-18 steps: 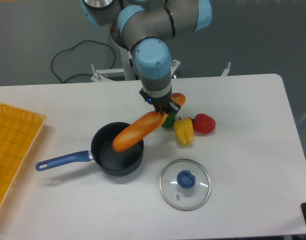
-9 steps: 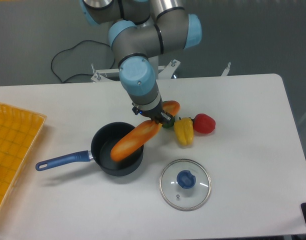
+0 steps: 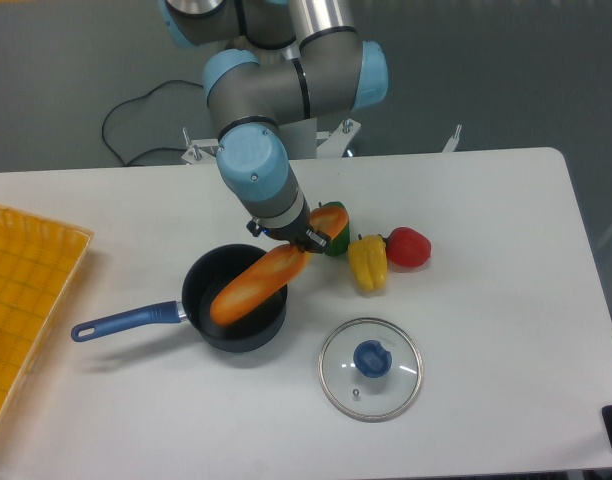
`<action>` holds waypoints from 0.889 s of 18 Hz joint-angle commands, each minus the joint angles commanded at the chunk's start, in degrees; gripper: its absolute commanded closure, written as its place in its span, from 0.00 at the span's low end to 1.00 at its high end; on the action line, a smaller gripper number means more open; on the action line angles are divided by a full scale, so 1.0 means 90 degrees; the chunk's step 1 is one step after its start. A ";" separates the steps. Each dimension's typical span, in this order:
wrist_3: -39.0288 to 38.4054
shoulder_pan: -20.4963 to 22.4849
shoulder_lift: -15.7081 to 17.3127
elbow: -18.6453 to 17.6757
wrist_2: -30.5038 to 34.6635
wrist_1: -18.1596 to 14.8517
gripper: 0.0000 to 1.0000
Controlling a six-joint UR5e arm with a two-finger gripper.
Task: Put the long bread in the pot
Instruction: 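Lower the bread end into the saucepan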
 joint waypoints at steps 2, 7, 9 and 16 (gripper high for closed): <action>-0.0078 -0.0040 -0.0029 0.0000 0.0000 0.0000 0.79; -0.0225 -0.0167 -0.0098 0.0020 0.0000 0.0000 0.61; -0.0254 -0.0196 -0.0127 0.0020 0.0000 0.0000 0.44; -0.0264 -0.0196 -0.0137 0.0059 0.0000 0.0000 0.00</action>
